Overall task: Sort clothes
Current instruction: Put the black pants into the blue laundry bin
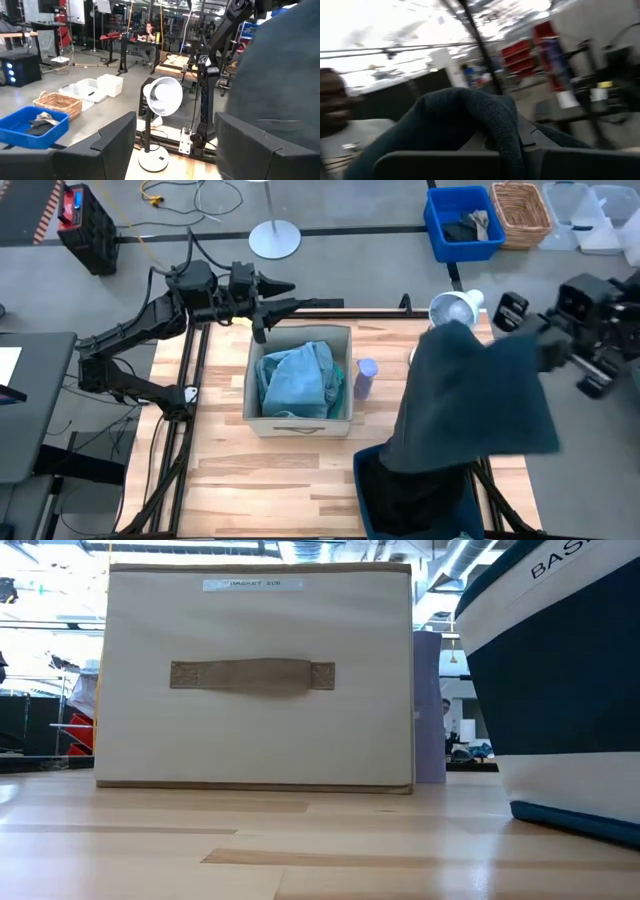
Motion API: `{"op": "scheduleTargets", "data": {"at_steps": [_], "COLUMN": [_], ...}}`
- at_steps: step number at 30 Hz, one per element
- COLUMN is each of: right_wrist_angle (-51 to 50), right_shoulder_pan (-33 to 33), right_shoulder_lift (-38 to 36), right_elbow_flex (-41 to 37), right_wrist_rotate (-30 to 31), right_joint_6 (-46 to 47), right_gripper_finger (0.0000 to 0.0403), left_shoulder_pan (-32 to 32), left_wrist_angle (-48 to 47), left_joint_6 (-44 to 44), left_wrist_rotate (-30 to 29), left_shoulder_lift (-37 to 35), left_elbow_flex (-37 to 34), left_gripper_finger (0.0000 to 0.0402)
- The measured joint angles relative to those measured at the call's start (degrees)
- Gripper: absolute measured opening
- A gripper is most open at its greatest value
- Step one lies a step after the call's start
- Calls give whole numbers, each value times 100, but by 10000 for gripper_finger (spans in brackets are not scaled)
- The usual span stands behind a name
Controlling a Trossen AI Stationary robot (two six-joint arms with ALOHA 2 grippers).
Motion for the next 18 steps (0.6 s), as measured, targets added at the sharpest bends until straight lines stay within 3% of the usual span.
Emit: {"op": "scheduleTargets", "data": {"at_steps": [10, 18], "right_wrist_angle": [-211, -401], "right_shoulder_pan": [1968, 2222], "right_shoulder_lift": [6, 63], "right_elbow_flex": [10, 10], "right_wrist_rotate": [-275, -260], "right_joint_6": [657, 921], "right_gripper_finger": [18, 19], "left_shoulder_pan": [2, -47], "left_wrist_angle": [-43, 23], "left_joint_6": [-44, -743], "left_wrist_rotate": [-215, -539], "left_shoulder_lift": [0, 49], "left_elbow_flex": [0, 0], "left_gripper_finger": [261, 261]}}
